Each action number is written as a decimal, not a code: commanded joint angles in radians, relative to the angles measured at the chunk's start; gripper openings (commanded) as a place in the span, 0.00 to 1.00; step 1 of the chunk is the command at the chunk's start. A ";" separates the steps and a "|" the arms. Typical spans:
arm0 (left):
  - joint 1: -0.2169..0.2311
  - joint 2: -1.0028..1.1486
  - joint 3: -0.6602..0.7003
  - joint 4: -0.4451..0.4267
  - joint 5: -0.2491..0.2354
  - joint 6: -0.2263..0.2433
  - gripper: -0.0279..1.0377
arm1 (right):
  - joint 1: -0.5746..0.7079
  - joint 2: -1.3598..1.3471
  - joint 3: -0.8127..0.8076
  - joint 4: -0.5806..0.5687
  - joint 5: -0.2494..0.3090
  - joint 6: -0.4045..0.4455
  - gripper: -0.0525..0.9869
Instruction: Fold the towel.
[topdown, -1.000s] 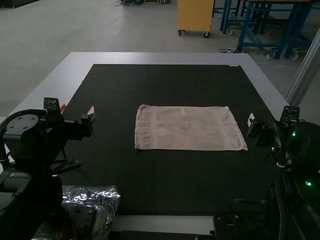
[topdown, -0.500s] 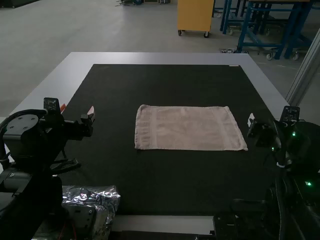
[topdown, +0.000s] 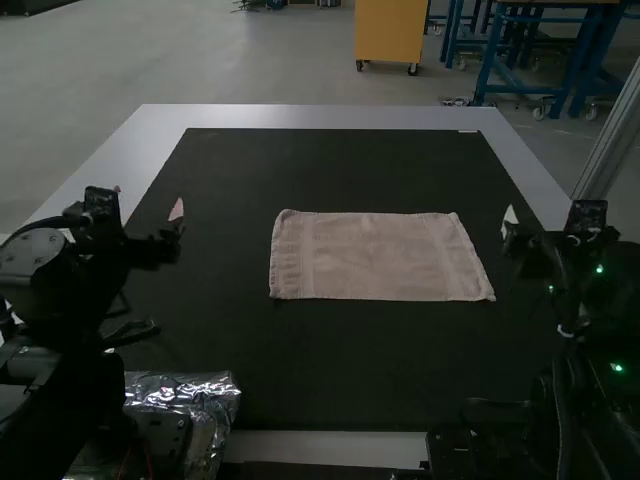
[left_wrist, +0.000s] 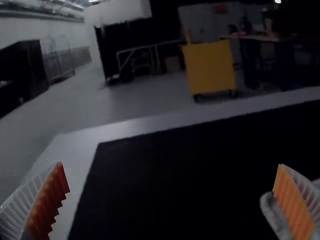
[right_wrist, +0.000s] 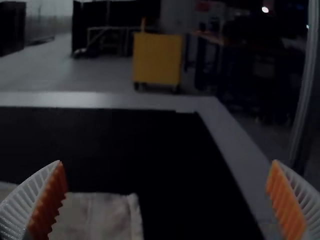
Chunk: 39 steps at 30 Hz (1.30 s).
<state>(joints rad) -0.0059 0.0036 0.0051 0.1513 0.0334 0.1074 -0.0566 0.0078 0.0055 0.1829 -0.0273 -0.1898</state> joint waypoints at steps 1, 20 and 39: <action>0.003 -0.004 -0.005 0.008 -0.084 0.115 0.93 | -0.005 -0.008 -0.006 0.033 -0.016 -0.115 0.93; 0.000 0.334 0.300 0.177 -0.104 0.046 0.92 | -0.019 0.230 0.264 0.168 -0.094 -0.005 0.93; -0.190 1.420 0.883 -0.320 0.118 -0.212 0.93 | -0.040 1.166 0.600 -0.177 -0.143 0.115 0.93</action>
<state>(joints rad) -0.1589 1.3739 0.8387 -0.1612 0.0883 -0.0471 -0.0994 1.1233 0.5793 0.0101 -0.1585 -0.0917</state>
